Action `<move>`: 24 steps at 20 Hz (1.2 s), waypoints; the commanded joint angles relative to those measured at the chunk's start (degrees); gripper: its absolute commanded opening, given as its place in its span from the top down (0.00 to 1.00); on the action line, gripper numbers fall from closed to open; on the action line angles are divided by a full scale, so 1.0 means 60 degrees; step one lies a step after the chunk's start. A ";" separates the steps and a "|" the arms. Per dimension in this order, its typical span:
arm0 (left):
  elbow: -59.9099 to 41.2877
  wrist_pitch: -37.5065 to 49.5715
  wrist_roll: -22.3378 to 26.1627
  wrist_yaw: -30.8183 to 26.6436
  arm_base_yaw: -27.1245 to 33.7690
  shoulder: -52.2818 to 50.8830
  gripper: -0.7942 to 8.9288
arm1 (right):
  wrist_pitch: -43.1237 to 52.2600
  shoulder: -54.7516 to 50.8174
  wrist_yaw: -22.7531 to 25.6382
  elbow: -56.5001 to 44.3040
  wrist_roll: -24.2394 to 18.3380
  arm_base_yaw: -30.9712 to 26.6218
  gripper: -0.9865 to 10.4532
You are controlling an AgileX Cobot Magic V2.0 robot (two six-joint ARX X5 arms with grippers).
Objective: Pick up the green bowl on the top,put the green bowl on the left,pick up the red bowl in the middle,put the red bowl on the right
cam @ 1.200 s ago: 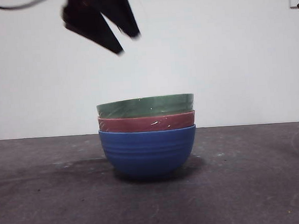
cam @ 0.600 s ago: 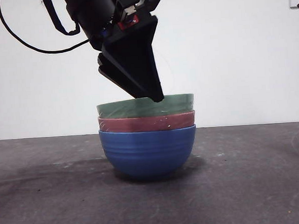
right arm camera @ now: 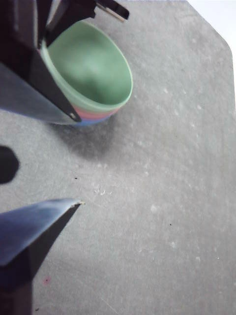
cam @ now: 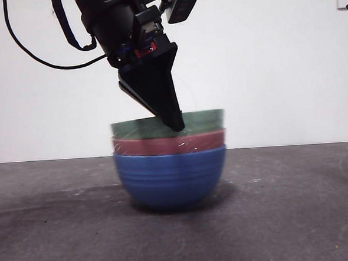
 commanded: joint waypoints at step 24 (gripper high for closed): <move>-0.1519 -0.0499 -0.2809 -0.2634 0.1792 -0.2703 0.93 | -0.0040 0.0047 0.0011 0.0018 -0.0015 0.0018 0.69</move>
